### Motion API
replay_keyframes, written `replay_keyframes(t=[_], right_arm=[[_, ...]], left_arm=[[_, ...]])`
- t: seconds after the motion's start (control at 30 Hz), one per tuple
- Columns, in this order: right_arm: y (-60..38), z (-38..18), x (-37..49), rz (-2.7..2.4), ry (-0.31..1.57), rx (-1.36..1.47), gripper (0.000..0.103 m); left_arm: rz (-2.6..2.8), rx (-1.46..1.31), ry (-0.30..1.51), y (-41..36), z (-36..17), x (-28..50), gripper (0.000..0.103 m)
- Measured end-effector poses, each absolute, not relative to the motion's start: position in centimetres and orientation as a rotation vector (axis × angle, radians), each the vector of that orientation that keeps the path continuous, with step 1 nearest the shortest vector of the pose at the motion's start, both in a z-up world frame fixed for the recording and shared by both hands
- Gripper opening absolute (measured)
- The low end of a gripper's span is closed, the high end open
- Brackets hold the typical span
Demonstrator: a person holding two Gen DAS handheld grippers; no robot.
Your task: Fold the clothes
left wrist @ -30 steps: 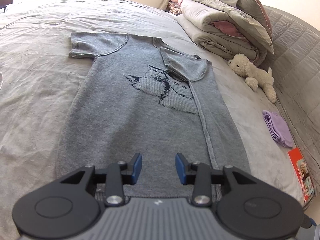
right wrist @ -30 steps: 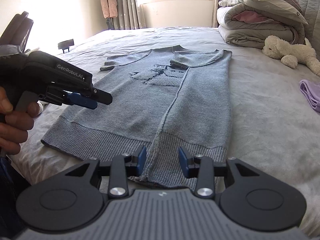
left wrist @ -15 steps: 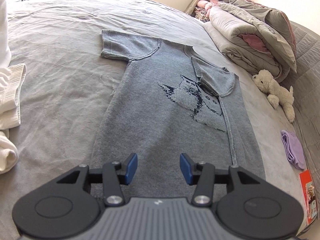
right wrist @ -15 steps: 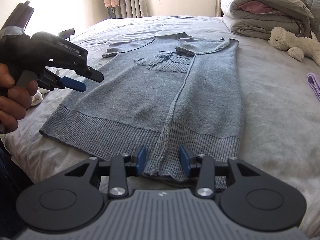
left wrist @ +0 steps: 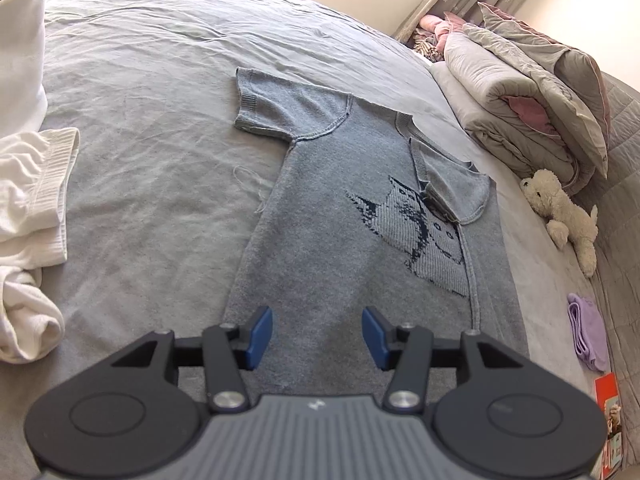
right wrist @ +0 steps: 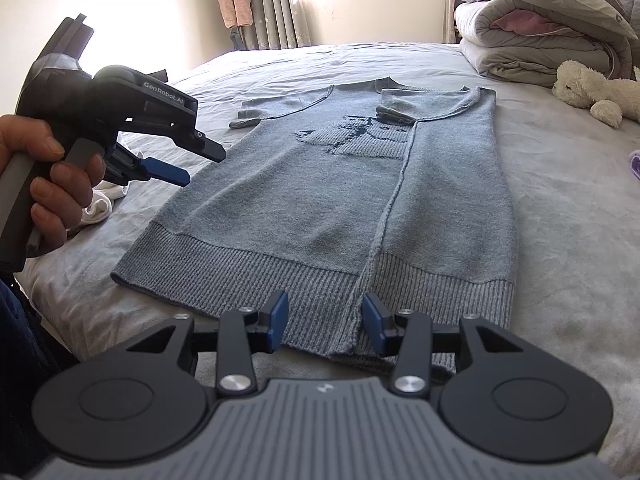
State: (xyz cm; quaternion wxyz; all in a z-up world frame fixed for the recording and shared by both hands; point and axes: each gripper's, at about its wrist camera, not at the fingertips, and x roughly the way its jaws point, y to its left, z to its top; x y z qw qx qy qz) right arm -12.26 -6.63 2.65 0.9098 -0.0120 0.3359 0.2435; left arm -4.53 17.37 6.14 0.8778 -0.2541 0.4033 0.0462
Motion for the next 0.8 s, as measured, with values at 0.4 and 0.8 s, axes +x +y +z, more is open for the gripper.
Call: replay_keyframes(t=[0.4,0.8], right_arm=[[-5.1,2.0,-12.2,0.467,0.702,-0.085,0.054],[-4.6,2.4,-12.3,0.465,0.697,-0.045,0.060]], left_arm=[[0.126,-0.596,0.814,19.8,7.0,-4.1,0.053],[0.133,-0.629,0.808,21.1,7.2,-3.9,0.054]])
